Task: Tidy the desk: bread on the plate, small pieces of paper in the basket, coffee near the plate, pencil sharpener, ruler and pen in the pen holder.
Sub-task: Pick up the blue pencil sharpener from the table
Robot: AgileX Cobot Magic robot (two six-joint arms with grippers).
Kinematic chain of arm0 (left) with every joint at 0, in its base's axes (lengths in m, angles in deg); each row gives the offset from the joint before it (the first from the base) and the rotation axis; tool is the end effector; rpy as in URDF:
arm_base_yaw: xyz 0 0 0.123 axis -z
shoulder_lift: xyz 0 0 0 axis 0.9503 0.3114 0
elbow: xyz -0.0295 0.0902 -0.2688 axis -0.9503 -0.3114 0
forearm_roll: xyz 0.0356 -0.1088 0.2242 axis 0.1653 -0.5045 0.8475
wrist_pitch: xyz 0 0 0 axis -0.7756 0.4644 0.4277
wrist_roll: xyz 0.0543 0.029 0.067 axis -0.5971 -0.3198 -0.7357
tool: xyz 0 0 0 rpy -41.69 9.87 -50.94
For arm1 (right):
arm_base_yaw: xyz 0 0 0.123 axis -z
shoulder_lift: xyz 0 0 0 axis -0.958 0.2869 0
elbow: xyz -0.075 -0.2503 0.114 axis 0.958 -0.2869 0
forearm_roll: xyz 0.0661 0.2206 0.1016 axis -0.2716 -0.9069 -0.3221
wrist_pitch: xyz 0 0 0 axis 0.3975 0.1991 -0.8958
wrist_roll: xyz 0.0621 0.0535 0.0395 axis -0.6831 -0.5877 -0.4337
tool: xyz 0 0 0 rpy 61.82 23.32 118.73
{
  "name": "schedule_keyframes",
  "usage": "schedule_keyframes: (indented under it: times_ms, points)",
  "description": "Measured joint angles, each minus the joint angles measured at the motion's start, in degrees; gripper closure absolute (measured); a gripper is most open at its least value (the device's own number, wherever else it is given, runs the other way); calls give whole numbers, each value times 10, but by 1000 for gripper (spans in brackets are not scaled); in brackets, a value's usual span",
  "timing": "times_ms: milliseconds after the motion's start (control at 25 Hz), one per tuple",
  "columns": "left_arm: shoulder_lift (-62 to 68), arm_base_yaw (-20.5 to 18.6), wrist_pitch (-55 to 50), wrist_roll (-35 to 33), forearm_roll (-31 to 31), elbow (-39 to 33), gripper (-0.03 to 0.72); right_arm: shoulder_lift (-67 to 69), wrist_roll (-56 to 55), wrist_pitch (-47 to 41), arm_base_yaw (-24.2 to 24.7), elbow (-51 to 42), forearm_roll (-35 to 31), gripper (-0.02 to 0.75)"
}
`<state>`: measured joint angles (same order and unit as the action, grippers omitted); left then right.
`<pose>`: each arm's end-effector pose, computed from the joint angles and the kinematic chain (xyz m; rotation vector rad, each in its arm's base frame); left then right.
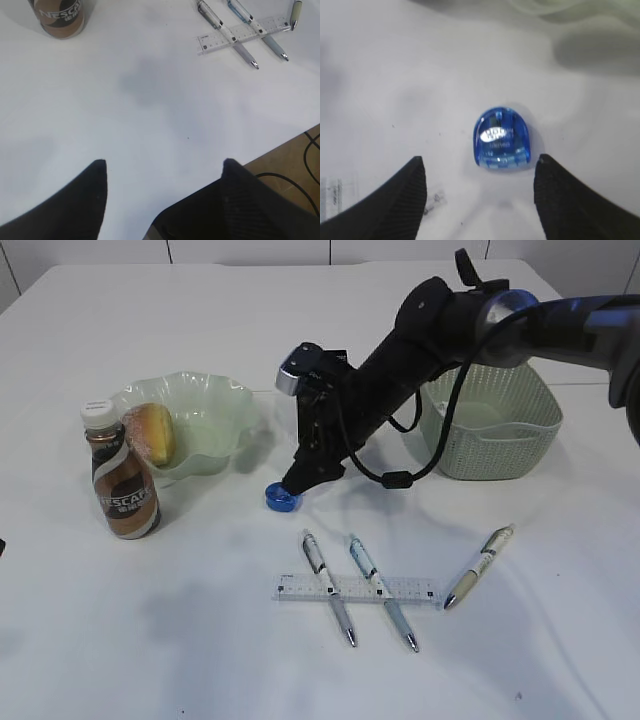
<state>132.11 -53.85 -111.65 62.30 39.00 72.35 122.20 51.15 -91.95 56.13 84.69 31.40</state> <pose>0.1504 -0.0689 0.3132 0.3699 2.5569 -0.4232 0.4647 0.1972 0.1516 -1.5342 2.1302 0.6632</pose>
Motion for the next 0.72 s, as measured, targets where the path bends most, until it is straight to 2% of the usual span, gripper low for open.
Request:
schedule_keyframes:
  times_ms: [80,120,200,360,720]
  points:
    - [0,0,0,0,0,0,186,0,-28,5,-8,0,53,212]
    - [0,0,0,0,0,0,186,0,-28,5,-8,0,53,212]
    - [0,0,0,0,0,0,186,0,-52,14,-14,0,96,212]
    - [0,0,0,0,0,0,186,0,-72,30,-31,20,96,211]
    - [0,0,0,0,1,0,186,0,-101,42,-35,40,112,210]
